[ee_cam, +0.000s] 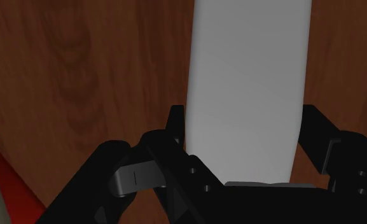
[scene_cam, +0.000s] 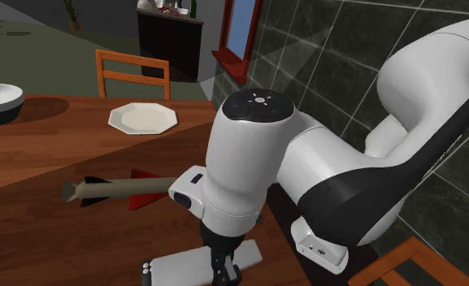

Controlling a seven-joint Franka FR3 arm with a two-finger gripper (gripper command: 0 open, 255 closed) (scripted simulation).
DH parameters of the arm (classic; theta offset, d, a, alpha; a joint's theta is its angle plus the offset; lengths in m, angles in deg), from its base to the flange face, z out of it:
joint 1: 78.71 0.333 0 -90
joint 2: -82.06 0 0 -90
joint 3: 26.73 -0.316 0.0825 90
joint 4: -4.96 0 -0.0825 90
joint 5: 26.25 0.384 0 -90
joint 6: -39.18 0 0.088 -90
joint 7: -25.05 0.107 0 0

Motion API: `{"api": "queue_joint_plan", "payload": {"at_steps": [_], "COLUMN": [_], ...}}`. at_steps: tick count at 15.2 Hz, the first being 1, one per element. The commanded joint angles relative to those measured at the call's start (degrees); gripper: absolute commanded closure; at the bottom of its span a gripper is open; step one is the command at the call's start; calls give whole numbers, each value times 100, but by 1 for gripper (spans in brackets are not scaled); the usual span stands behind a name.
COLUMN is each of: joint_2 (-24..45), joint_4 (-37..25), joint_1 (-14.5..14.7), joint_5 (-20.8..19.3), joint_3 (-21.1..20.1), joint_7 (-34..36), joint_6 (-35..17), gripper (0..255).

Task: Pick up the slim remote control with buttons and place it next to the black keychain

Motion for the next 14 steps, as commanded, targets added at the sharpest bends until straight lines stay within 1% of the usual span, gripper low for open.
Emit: {"api": "queue_joint_plan", "payload": {"at_steps": [1,5,9,14], "joint_2": [228,779,1488,1670], "joint_4": [-232,-766,-1423,-1187], "joint_1": [65,185,371,398], "joint_5": [-77,-371,-866,-1005], "joint_3": [-234,-670,-1058,-1063], "joint_7": [375,1118,1951,2051], "joint_6": [-3,14,90,-282], "gripper": [255,255,255,255]}}
